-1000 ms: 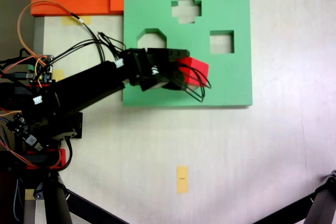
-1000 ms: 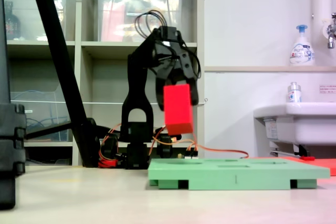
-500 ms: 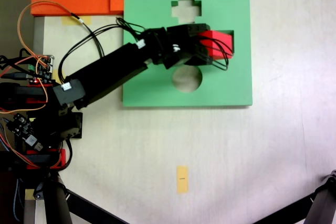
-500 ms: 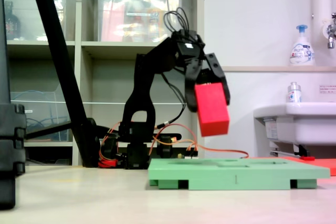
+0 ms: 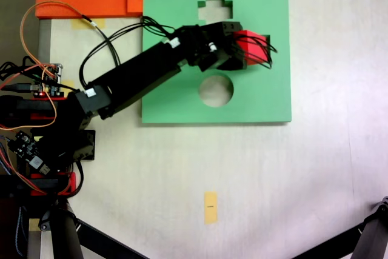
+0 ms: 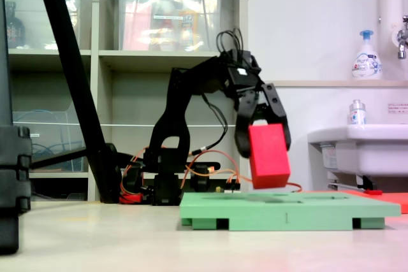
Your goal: Put the square block into the corresponding hole
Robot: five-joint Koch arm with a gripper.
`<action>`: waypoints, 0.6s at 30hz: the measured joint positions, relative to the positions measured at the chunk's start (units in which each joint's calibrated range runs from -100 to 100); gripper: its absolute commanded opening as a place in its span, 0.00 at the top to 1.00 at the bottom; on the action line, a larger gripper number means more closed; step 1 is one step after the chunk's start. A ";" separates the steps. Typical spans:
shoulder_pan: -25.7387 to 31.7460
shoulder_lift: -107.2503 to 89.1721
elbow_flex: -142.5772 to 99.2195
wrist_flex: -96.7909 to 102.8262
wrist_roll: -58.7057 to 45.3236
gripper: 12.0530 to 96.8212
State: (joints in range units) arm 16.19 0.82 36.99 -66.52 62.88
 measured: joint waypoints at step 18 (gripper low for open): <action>0.83 4.92 1.47 0.00 0.49 0.89</action>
State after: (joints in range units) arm 17.02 5.75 38.46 -66.52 63.37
